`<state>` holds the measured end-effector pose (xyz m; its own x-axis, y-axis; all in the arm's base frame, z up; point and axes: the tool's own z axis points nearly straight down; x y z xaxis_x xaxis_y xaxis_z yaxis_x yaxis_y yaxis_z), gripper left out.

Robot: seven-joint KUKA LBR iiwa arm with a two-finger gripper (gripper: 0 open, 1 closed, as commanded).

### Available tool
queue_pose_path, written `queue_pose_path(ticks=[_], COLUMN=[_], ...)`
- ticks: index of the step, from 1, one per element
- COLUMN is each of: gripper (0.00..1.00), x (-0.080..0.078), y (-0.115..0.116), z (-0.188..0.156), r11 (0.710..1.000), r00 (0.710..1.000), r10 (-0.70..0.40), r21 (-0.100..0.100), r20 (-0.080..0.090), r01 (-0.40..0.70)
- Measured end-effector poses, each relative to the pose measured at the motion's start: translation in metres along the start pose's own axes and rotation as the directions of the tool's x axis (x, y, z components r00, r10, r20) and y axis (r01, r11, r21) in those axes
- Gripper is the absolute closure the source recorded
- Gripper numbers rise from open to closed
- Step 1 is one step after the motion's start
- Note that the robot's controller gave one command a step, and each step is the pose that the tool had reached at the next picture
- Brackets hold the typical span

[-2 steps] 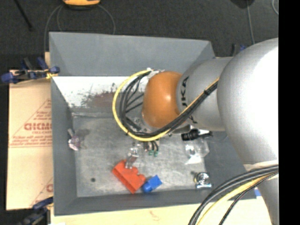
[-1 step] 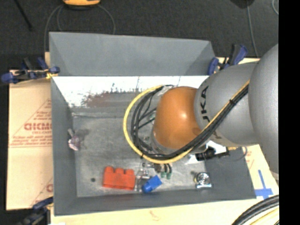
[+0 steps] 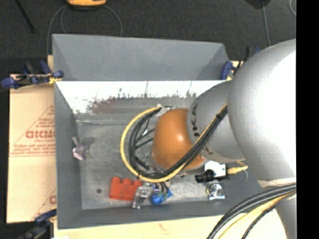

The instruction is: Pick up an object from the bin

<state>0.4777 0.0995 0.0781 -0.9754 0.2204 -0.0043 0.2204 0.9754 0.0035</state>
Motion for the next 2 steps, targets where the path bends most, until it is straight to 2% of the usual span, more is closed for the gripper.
queue_pose_path(ticks=[1,2], gripper=[1.00,1.00], x=[0.000,-0.011], y=[0.000,0.010], z=[-0.003,-0.129], r11=[1.000,1.000], r00=[1.000,1.000], r10=[0.001,-0.024], r21=[-0.001,-0.002], r20=[0.000,0.005], r01=[-0.001,0.024])
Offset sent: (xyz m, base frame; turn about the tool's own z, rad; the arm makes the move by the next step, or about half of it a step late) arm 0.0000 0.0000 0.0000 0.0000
